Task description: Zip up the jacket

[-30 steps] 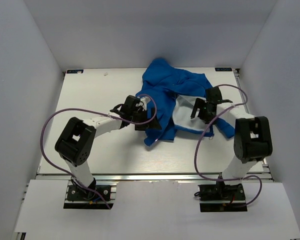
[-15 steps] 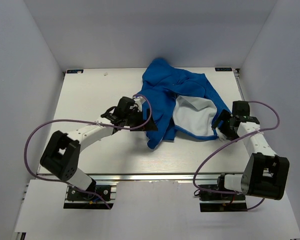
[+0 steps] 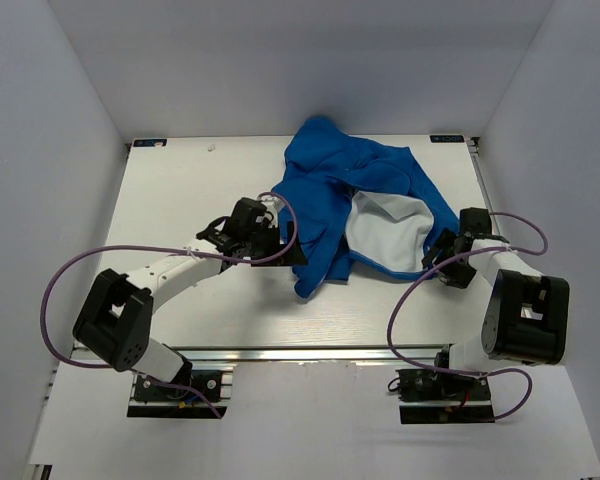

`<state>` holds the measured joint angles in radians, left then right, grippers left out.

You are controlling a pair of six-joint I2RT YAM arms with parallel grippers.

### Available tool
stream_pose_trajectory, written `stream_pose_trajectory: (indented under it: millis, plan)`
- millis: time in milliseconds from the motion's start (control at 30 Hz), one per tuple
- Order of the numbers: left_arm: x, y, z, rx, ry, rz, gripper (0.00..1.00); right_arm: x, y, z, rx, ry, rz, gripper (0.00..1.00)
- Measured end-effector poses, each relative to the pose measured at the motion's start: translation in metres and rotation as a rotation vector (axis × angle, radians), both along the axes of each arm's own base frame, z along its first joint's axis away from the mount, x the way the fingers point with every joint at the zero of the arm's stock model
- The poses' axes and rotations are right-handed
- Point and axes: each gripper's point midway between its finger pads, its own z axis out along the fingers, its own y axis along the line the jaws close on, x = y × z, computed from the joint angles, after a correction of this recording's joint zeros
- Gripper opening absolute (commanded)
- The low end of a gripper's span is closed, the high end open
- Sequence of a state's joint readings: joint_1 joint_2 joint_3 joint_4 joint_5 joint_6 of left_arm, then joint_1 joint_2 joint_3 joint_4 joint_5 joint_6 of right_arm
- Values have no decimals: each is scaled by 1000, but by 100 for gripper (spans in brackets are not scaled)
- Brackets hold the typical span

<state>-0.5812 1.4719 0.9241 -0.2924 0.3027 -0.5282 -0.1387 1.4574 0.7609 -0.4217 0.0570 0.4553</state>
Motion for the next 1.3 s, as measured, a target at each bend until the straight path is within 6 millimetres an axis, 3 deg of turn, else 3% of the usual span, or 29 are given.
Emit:
stream_pose_trajectory:
  millis: [167, 333, 367, 400, 600, 767, 933, 1033, 1167, 1300]
  plan:
    - [0, 1, -8, 15, 16, 4, 98, 6, 1, -1, -13, -47, 8, 60]
    - [2, 2, -11, 23, 19, 13, 98, 3, 4, -4, -10, -65, 6, 18]
    - [2, 2, -11, 28, 17, 18, 98, 3, 4, -5, -9, -68, 2, 4]
    - [3, 3, -12, 32, 16, 23, 98, 4, 4, -4, -10, -73, 4, 0]
    - [4, 8, -11, 49, 12, 51, 98, -1, 2, 7, -31, -89, -6, 0]
    - [-1, 13, -1, 31, -12, 71, 98, -6, 6, 49, -128, -136, 37, 0]
    - [-4, 17, 11, 8, -36, 94, 98, 3, 67, 113, -182, -308, 253, 0]
    - [-6, 21, 15, 4, -43, 116, 98, -6, 111, 131, -209, -370, 439, 0]
    - [-9, 30, 13, 18, -37, 161, 98, -39, 176, 128, -273, -385, 773, 0]
    - [-16, 40, 7, 37, -20, 205, 98, -79, 226, 91, -404, -280, 1087, 0]
